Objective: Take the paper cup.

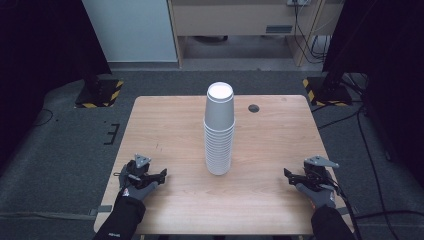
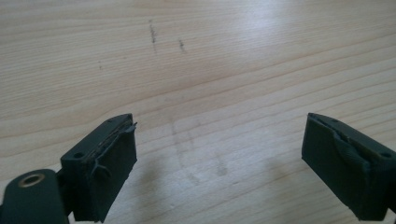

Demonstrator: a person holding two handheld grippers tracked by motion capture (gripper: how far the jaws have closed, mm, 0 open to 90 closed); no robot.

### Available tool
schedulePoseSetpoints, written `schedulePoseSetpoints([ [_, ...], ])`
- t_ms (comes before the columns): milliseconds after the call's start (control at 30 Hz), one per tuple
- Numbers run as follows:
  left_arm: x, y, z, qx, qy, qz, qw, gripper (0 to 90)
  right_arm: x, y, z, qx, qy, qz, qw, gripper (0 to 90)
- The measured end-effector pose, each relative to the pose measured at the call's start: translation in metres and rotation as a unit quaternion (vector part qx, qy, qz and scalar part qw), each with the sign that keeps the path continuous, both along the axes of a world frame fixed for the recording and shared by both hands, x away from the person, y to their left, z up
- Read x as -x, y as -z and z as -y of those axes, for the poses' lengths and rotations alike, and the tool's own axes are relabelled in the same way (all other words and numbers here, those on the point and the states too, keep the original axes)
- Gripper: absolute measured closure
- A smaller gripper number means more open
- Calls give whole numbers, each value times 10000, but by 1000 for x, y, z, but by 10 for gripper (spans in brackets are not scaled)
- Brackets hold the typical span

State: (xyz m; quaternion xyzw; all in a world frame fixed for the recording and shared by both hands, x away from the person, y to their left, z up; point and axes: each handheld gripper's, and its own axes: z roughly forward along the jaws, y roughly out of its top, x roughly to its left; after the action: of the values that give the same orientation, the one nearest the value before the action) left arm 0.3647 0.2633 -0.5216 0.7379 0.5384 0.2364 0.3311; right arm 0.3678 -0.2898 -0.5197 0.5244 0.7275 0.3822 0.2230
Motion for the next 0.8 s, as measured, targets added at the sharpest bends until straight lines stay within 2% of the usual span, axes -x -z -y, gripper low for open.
schedulePoseSetpoints([
  [33,2,-2,3,36,26,5,10000,101,2,-4,0,-91,-33,85,9999,136],
  [267,7,-10,10,196,161,153,9996,112,6,-19,-7,-177,-230,384,9988,139],
  [333,8,-11,13,168,211,156,9995,112,7,-27,-10,-187,-296,529,9980,136],
  [467,8,-9,15,59,221,62,9997,114,9,-38,-13,-373,-345,710,9962,137],
  [667,7,-8,16,11,217,12,9998,114,11,-52,-21,-381,-504,932,9936,136],
  [800,7,-4,13,-65,175,-98,9998,115,12,-68,-27,-460,-618,1128,9906,133],
])
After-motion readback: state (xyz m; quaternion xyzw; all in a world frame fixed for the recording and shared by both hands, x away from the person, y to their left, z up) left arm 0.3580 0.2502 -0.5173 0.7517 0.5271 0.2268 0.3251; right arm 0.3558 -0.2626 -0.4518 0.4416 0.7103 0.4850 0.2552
